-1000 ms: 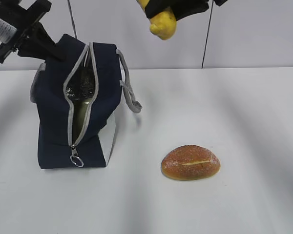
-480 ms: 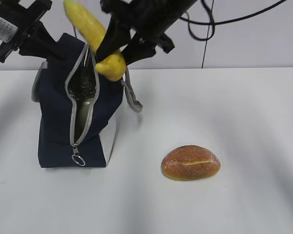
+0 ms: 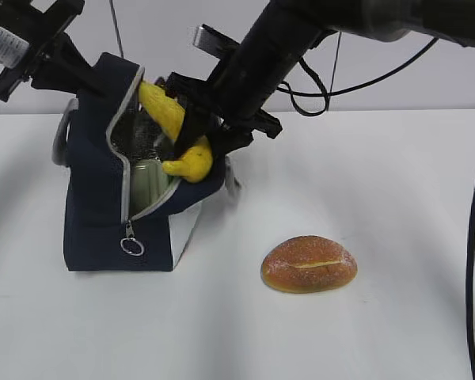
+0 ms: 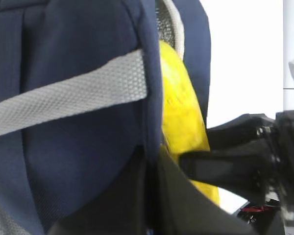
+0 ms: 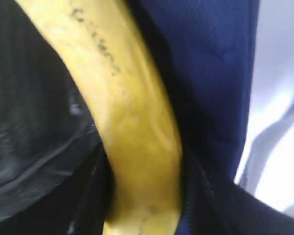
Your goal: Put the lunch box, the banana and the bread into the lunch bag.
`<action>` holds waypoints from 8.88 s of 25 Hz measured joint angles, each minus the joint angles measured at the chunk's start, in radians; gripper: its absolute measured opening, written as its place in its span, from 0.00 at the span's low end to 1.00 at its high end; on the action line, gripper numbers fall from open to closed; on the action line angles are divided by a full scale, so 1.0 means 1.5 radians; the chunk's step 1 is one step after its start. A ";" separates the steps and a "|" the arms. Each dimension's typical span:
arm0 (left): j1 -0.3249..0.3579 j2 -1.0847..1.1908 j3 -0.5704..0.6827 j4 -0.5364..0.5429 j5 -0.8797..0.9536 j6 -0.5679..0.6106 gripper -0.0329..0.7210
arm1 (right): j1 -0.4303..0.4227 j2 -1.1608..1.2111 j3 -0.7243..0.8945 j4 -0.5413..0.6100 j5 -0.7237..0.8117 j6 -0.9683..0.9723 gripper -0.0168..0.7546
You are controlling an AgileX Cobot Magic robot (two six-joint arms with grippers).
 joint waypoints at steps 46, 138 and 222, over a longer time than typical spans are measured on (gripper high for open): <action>0.001 0.000 0.000 0.001 0.024 0.003 0.04 | 0.105 -0.060 -0.113 -0.370 0.043 -0.100 0.75; 0.001 0.000 0.000 0.002 0.024 0.006 0.04 | 0.023 -0.145 0.187 0.188 -0.213 -0.411 0.53; -0.092 0.013 0.000 -0.150 -0.097 0.031 0.04 | -0.039 -0.022 -0.219 -0.178 0.065 -0.099 0.01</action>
